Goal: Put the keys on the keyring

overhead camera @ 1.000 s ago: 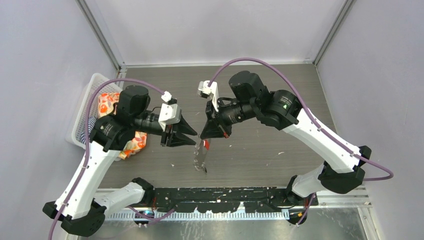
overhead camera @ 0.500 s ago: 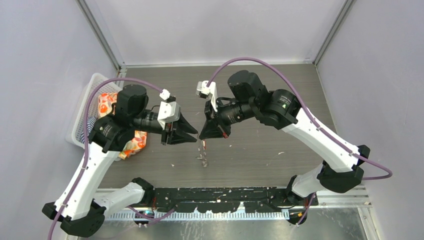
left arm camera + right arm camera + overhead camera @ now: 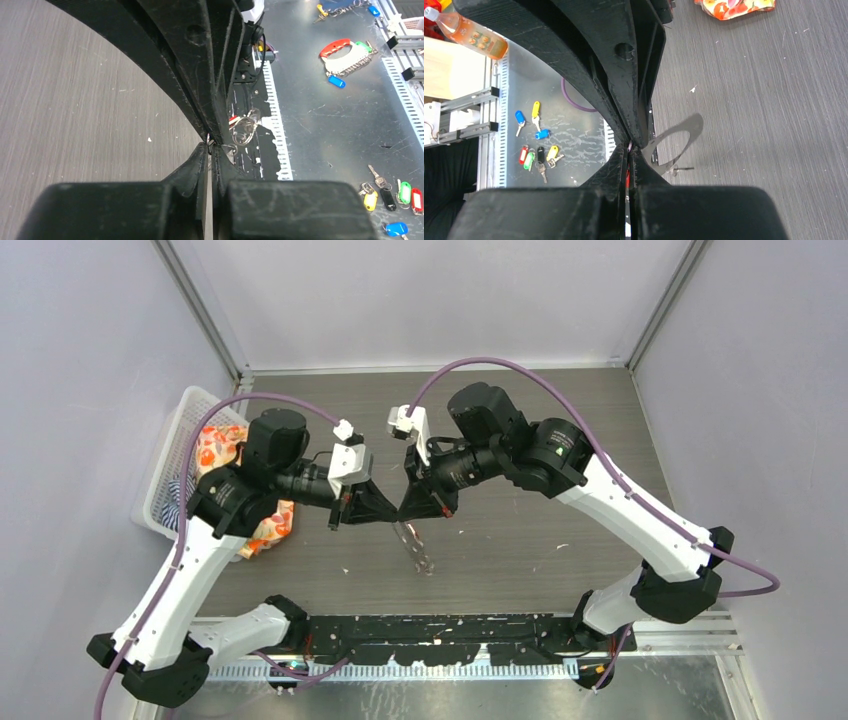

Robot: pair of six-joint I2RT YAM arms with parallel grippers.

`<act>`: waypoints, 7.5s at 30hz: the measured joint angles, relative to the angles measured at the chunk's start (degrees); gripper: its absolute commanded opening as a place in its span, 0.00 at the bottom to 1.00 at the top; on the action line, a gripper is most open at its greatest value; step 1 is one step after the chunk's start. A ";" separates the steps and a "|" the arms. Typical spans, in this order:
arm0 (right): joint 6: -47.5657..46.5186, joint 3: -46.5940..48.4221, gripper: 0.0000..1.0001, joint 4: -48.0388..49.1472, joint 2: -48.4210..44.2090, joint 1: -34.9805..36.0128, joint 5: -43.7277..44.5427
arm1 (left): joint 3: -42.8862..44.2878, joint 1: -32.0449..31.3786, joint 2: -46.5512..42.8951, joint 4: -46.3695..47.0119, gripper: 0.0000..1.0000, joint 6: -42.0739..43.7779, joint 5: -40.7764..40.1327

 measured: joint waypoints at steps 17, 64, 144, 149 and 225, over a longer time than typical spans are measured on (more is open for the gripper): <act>2.64 -7.10 0.50 7.74 -5.62 0.33 6.16 | -2.93 -0.81 -1.86 2.12 0.00 -4.63 -6.23; 20.68 -34.18 0.25 42.23 -25.33 -1.38 8.50 | -15.17 -0.85 -12.79 38.05 0.00 -31.47 -6.14; 25.18 -38.42 0.23 50.10 -25.73 -4.63 4.74 | -15.17 -0.85 -12.92 39.95 0.00 -31.52 -6.84; 25.83 -38.42 0.06 50.31 -24.98 -4.81 2.99 | -15.17 -0.85 -13.05 39.91 0.00 -31.47 -6.84; 3.21 -4.46 0.01 1.27 -4.83 -2.75 -0.81 | -4.79 -0.85 -2.73 10.16 0.40 -2.91 -0.24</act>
